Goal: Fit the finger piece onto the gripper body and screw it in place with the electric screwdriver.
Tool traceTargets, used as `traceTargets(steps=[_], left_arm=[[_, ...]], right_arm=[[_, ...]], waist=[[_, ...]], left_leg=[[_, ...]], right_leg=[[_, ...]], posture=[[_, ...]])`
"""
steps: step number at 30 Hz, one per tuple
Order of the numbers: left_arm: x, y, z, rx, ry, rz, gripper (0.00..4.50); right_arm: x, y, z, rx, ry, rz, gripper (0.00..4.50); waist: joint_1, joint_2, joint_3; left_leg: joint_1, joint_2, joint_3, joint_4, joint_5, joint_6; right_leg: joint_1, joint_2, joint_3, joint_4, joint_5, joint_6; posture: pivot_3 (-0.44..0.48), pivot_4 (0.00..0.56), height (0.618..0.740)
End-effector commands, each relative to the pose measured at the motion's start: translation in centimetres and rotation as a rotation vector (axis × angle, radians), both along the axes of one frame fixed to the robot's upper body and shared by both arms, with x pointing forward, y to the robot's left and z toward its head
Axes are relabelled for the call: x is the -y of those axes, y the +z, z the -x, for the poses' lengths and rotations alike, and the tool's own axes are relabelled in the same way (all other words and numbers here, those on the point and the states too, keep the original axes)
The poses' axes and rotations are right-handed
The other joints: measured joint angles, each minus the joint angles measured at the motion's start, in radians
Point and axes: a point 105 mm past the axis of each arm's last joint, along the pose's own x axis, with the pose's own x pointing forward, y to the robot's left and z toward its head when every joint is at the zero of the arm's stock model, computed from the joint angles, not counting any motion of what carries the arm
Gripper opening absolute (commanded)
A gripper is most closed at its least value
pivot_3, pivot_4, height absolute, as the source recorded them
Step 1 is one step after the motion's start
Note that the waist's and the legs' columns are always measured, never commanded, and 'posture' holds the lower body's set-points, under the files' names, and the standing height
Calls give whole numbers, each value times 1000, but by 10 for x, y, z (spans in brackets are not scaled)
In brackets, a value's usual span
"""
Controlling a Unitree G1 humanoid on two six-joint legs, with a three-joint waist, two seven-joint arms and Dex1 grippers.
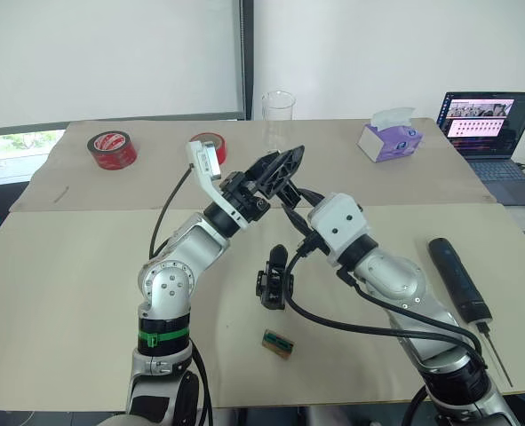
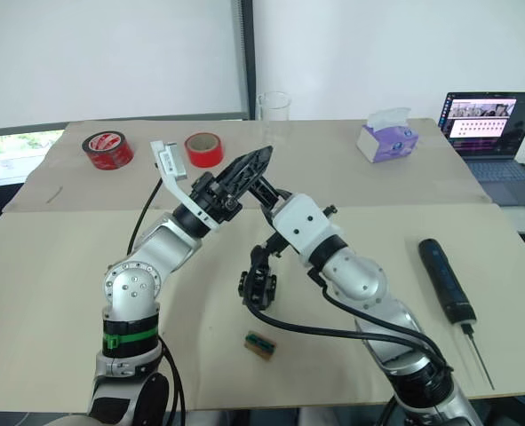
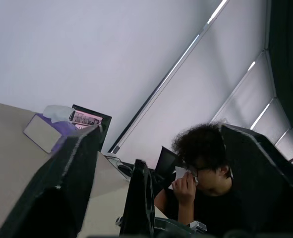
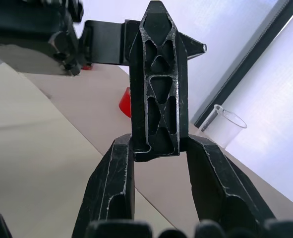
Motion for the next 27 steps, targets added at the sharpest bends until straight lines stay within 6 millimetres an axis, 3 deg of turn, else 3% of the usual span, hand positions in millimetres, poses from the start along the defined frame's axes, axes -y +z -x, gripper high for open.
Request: traceTargets(steps=[1, 5, 12, 13, 17, 20, 22, 27], left_arm=[[-2, 10, 6, 39, -1, 25, 1741], [-4, 9, 5, 36, 5, 18, 2], [-12, 23, 5, 90, 29, 102, 0], [-13, 25, 5, 98, 30, 112, 0], [-23, 36, 8, 150, -55, 116, 0], [-24, 34, 18, 194, -246, -37, 0], [-25, 33, 21, 196, -343, -110, 0], [-13, 17, 44, 206, -654, -358, 0]], right_arm=[[5, 16, 4, 73, -14, -22, 1133], [9, 17, 2, 79, -29, -26, 1132], [15, 19, 7, 25, 16, -77, 1132], [17, 17, 7, 0, 22, -84, 2153], [37, 11, 27, -93, 170, -47, 3592], [59, 3, 44, -359, 302, -49, 4491], [66, 8, 48, -457, 353, -72, 4491], [51, 22, 60, -660, 534, -103, 4491]], waist=[[0, 0, 0], [0, 0, 0], [2, 0, 0], [2, 0, 0], [3, 0, 0], [-1, 0, 0], [-8, 1, 1], [-16, 1, 1]], left_leg=[[0, 0, 0, 0, 0, 0], [0, 0, 0, 0, 0, 0], [0, 0, 0, 0, 0, 0], [0, 0, 0, 0, 0, 0], [-1, 0, 0, 0, 0, 0], [-1, 0, 0, 0, -2, 3], [0, 0, 1, 0, -5, 8], [2, 2, 1, -2, -5, 9]], right_leg=[[0, 0, 0, 0, 0, 0], [0, 0, 0, 0, 0, 0], [0, 0, 0, 0, 0, 0], [0, 0, 0, 0, 0, 0], [0, 0, 0, -1, 0, 0], [0, 0, -1, -1, 0, 0], [1, 1, 0, -1, 0, 0], [1, 3, -1, 0, -1, -2]], posture=[[0, 150, 740], [0, 150, 740], [0, 150, 740], [0, 150, 740], [0, 150, 740], [0, 150, 740], [0, 150, 740], [0, 150, 740]])
